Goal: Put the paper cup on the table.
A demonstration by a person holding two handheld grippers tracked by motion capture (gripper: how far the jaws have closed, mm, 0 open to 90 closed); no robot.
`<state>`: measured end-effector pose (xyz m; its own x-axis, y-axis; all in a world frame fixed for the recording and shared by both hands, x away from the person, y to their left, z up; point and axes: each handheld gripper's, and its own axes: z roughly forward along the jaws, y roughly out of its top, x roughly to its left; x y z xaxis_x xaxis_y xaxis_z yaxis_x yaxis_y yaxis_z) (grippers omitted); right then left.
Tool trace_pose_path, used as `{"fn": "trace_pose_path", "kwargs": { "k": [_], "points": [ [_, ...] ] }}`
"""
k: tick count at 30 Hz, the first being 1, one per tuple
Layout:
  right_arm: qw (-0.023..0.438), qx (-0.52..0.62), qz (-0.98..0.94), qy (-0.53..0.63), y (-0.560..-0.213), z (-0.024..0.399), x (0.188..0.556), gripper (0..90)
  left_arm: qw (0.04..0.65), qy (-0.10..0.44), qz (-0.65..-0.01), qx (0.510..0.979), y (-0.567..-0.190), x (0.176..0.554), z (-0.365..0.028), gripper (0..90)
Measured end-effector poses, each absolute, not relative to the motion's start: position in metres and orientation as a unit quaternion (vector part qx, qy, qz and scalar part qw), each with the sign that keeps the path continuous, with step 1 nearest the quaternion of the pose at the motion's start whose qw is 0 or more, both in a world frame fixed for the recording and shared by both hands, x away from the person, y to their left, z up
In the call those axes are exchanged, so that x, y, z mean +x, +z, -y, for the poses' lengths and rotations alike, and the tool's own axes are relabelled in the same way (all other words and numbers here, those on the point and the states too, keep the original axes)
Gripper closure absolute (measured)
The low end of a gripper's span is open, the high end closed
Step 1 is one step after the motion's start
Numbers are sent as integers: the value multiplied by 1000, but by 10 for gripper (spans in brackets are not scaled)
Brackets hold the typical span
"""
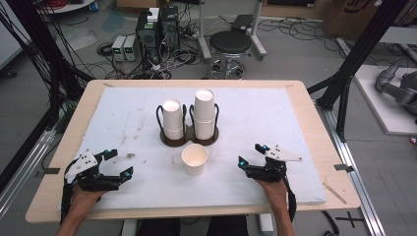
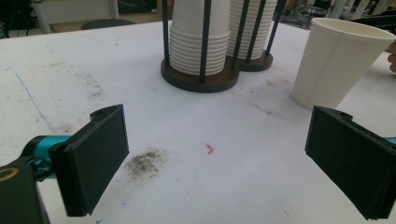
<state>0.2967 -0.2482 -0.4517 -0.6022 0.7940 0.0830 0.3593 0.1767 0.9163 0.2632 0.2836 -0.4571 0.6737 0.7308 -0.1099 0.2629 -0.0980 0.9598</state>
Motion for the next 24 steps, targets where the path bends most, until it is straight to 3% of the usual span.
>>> {"fn": "trace_pose_path", "kwargs": {
  "k": [24],
  "points": [
    [219,391,-737,506,-452,248,296,170,571,203,-350,714,-457,263,-283,60]
  ]
}}
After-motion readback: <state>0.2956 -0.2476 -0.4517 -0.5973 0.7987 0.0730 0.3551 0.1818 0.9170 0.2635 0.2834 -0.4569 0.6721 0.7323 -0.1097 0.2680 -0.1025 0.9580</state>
